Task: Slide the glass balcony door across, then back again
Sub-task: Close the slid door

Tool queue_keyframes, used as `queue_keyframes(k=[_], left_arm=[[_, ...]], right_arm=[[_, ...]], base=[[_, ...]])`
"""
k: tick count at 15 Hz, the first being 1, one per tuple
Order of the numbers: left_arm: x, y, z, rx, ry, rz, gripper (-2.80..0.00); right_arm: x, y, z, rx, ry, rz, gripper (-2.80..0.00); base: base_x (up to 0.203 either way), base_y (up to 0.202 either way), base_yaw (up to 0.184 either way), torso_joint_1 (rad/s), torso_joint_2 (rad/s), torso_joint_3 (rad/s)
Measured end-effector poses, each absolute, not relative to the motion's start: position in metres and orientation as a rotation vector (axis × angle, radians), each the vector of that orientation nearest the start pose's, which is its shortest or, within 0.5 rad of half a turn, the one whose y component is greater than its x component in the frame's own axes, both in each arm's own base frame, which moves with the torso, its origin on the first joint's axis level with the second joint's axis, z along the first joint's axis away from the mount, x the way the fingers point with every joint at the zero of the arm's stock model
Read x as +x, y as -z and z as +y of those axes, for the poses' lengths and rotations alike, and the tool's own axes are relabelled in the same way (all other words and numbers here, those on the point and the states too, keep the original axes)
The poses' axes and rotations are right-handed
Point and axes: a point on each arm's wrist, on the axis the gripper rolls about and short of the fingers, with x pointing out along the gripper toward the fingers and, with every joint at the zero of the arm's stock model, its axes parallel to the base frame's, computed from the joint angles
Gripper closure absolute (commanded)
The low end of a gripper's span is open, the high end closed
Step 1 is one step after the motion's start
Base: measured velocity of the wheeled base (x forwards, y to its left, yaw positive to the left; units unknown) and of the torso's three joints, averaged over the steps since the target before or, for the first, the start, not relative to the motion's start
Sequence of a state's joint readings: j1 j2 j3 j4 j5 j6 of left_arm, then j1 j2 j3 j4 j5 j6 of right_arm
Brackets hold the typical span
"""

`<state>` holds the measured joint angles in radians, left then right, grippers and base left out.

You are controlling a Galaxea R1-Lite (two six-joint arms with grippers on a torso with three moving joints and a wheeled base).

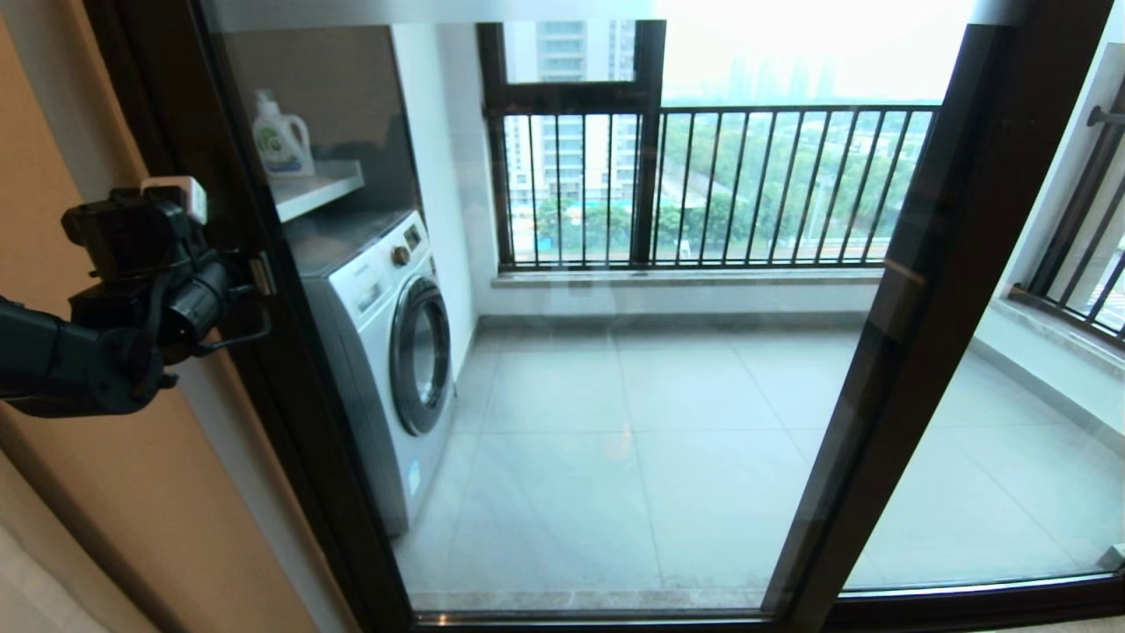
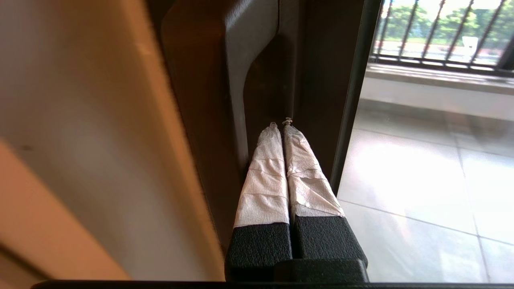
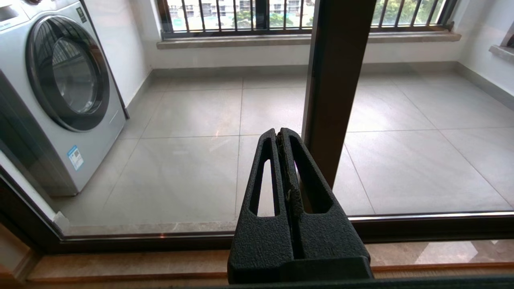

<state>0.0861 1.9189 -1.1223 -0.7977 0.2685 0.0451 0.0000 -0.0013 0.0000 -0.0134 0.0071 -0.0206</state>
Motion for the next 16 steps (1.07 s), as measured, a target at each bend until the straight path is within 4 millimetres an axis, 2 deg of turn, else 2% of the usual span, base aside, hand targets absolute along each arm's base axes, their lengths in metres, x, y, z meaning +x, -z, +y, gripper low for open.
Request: queue_keyframes(k=[5, 13, 16], left_arm=[[0.377, -0.215, 0.038, 0.044, -0.340, -0.009, 0.00], [0.377, -0.221, 0.064, 0.047, -0.373, -0.029, 0.00], [0.378, -0.222, 0.067, 0.052, -0.385, -0.036, 0.00]], right_arm=[[-0.023, -0.077, 0.000, -0.021, -0.007, -0.015, 0.00], [-0.023, -0.077, 0.000, -0.021, -0.007, -0.014, 0.00], [-0.023, -0.077, 0.000, -0.021, -0.007, -0.014, 0.00]], base=[[0.000, 0.000, 0.000, 0.000, 0.00, 0.000], [0.000, 0.000, 0.000, 0.000, 0.00, 0.000], [0.000, 0.000, 0.000, 0.000, 0.00, 0.000]])
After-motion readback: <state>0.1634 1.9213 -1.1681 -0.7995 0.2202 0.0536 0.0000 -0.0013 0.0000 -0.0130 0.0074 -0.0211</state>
